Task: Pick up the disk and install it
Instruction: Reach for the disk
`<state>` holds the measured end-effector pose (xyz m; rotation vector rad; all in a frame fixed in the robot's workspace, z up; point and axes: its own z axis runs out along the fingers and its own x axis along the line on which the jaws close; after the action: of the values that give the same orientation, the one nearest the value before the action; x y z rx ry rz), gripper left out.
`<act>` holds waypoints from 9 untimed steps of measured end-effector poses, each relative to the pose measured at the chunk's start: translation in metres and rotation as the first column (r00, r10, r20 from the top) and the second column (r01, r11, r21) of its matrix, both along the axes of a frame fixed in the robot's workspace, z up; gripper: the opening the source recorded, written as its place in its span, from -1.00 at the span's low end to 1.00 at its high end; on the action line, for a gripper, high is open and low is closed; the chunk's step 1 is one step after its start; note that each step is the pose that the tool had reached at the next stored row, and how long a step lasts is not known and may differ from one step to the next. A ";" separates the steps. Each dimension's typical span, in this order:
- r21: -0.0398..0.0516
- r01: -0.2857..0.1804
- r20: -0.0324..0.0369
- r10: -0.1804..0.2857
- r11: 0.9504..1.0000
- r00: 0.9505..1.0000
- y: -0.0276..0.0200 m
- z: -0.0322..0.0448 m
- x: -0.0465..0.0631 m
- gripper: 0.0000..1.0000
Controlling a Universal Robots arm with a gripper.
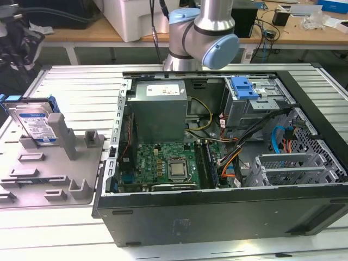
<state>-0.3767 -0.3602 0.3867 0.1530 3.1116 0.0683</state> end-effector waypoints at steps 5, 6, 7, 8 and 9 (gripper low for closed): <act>0.000 0.000 0.000 0.000 1.000 1.000 0.0055 -0.0011 -0.024 -0.79; 0.000 0.000 0.000 0.000 1.000 1.000 0.0070 -0.0013 -0.030 -0.79; 0.000 0.000 0.000 0.000 1.000 1.000 0.0074 -0.0013 -0.031 -0.79; 0.000 0.000 0.000 0.000 1.000 1.000 0.0074 -0.0013 -0.031 -0.79; 0.000 0.000 0.000 0.000 1.000 1.000 0.0074 -0.0013 -0.031 -0.79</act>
<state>-0.4073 -0.3528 0.3854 0.1533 3.1116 0.0684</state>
